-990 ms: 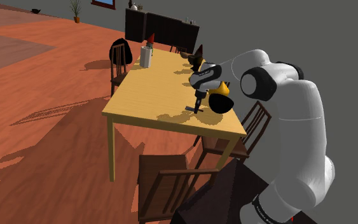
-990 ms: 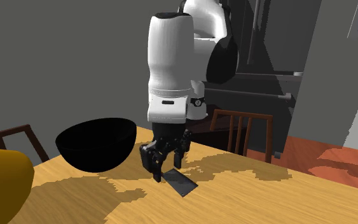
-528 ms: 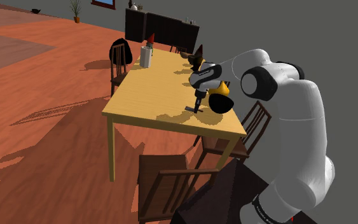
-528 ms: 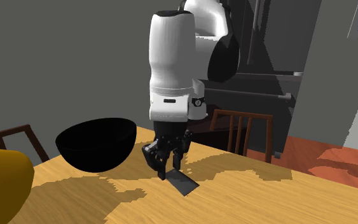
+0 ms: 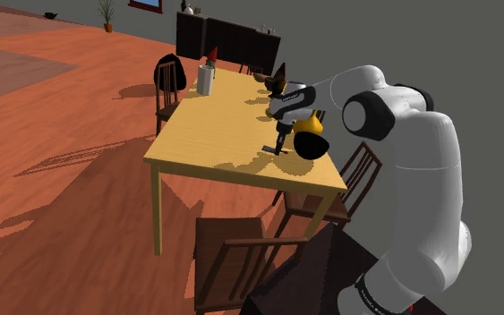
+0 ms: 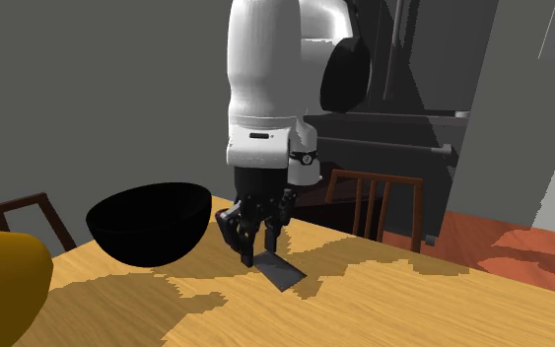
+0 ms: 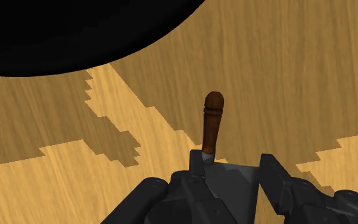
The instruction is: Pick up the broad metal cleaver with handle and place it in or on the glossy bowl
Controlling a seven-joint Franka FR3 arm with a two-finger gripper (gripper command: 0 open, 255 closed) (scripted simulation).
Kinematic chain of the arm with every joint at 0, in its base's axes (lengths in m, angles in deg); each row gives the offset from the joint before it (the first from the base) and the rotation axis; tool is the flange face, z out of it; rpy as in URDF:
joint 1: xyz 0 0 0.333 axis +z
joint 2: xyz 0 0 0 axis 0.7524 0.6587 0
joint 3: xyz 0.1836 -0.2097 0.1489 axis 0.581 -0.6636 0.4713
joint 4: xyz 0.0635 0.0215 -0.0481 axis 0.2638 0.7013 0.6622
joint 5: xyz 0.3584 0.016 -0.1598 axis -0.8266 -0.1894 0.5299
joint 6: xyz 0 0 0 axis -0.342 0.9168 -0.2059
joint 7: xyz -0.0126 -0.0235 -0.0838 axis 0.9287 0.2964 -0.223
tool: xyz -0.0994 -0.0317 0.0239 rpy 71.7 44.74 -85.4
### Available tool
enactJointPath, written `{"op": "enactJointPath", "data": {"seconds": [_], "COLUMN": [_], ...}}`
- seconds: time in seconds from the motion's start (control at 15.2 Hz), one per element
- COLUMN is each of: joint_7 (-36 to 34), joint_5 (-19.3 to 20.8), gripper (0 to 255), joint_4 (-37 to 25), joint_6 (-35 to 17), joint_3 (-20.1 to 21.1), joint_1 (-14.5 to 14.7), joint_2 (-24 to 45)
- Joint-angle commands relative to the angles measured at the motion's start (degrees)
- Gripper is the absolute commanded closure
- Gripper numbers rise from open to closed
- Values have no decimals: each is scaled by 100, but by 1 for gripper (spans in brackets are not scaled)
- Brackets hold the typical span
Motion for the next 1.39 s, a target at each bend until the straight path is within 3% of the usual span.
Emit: {"op": "enactJointPath", "data": {"seconds": [0.0,1.32], "joint_7": [-15,-100], "joint_5": [25,231], "gripper": [255,255], "joint_4": [-40,-725], "joint_6": [112,1354], "joint_3": [-16,-144], "joint_1": [13,60], "joint_2": [-72,-653]}}
